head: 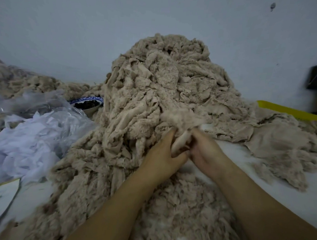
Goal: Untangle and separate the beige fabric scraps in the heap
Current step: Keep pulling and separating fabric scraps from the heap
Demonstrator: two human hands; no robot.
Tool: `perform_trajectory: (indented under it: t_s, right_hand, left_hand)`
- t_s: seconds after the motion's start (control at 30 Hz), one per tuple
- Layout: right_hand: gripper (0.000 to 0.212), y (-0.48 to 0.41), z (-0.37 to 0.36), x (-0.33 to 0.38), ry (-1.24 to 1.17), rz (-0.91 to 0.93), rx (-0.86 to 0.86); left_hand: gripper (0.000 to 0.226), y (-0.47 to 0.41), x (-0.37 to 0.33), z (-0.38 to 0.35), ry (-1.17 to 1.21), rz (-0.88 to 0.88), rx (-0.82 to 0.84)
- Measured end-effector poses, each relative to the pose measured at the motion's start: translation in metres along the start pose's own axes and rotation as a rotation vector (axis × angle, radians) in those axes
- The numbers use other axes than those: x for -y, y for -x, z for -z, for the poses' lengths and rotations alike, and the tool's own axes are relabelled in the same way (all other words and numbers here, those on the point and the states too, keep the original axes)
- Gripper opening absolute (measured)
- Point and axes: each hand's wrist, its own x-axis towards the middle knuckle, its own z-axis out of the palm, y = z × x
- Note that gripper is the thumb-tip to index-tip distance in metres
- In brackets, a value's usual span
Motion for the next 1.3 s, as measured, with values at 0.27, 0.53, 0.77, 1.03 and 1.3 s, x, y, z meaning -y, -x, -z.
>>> perform_trajectory:
  t_s: [0.27,0.53,0.77,1.03,1.3]
  right_hand:
    - [0.034,-0.010,0.038,0.021,-0.073,0.197,-0.316]
    - [0.047,-0.007,0.021,0.004,0.882,0.347,-0.199]
    - [0.068,0.004,-0.003,-0.011,1.000,0.238,0.215]
    - [0.041,0.016,-0.002,-0.004,0.685,0.355,0.260]
    - [0.035,0.017,0.000,0.017,0.192,0.235,-0.074]
  left_hand:
    - [0.031,-0.007,0.024,0.024,-0.219,0.090,-0.312]
    - [0.049,-0.003,0.021,0.023,0.118,-0.021,-0.502]
    - [0.048,-0.003,0.013,0.017,0.052,-0.174,-0.384]
    - [0.029,-0.011,0.033,0.021,-0.029,-0.039,-0.393]
    - [0.023,-0.018,0.049,0.030,0.018,0.230,-0.494]
